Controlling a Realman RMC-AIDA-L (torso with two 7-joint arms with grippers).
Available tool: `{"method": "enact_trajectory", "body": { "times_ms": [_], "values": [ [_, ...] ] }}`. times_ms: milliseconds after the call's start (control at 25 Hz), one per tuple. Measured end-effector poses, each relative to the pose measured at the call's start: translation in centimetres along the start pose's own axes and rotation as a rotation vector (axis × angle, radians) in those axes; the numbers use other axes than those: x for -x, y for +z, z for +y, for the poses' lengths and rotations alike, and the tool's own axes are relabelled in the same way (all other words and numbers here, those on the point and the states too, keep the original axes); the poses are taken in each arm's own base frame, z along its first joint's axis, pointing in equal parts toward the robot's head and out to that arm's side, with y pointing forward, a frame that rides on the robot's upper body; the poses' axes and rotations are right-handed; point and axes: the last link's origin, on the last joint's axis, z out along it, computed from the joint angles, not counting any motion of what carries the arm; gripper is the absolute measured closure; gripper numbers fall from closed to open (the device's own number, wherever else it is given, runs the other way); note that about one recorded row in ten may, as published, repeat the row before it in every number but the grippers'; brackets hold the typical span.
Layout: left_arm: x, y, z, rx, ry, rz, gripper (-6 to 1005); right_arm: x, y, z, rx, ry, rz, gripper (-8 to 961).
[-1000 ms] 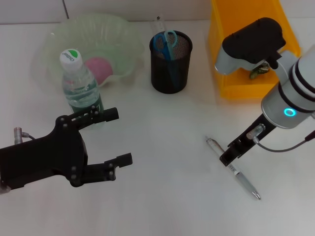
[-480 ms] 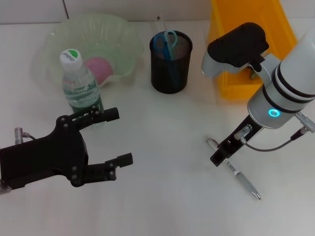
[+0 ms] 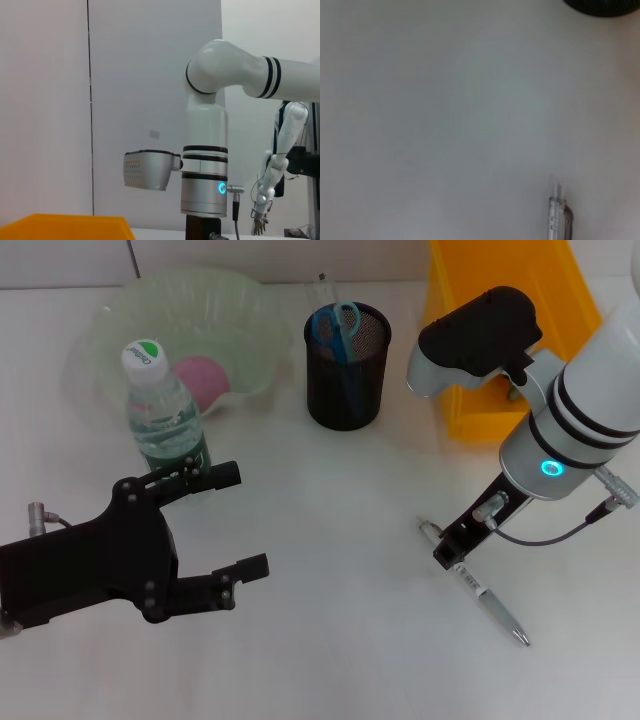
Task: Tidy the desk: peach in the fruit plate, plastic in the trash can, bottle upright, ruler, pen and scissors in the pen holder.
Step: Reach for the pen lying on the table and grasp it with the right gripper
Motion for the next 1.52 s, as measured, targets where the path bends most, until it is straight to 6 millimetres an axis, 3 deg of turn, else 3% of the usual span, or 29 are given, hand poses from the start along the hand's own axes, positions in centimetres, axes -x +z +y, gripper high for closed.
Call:
{"method": "enact_trajectory", "body": {
  "times_ms": [120, 880, 1080, 1520],
  "values": [
    [0.01, -0.01, 0.04, -0.001, 0.0, 0.0, 133, 0.0, 0.18, -0.1, -0.001, 0.004, 0.003, 558],
    [0.02, -0.05, 0.1, -0.001, 0.0, 0.001, 133, -0.01, 0.62, -0.03, -0.007, -0.006, 0.014, 567],
    [0.0, -0.05, 0.09, -0.001, 0.001, 0.001, 133, 0.04, 0.7, 0.01, -0.01, -0.011, 0.019, 638],
    [0.01, -0.05, 0.1, -0.001, 0.001, 0.001, 133, -0.04, 1.0, -0.01, -0.013, -0.013, 0.035, 639]
  ]
}}
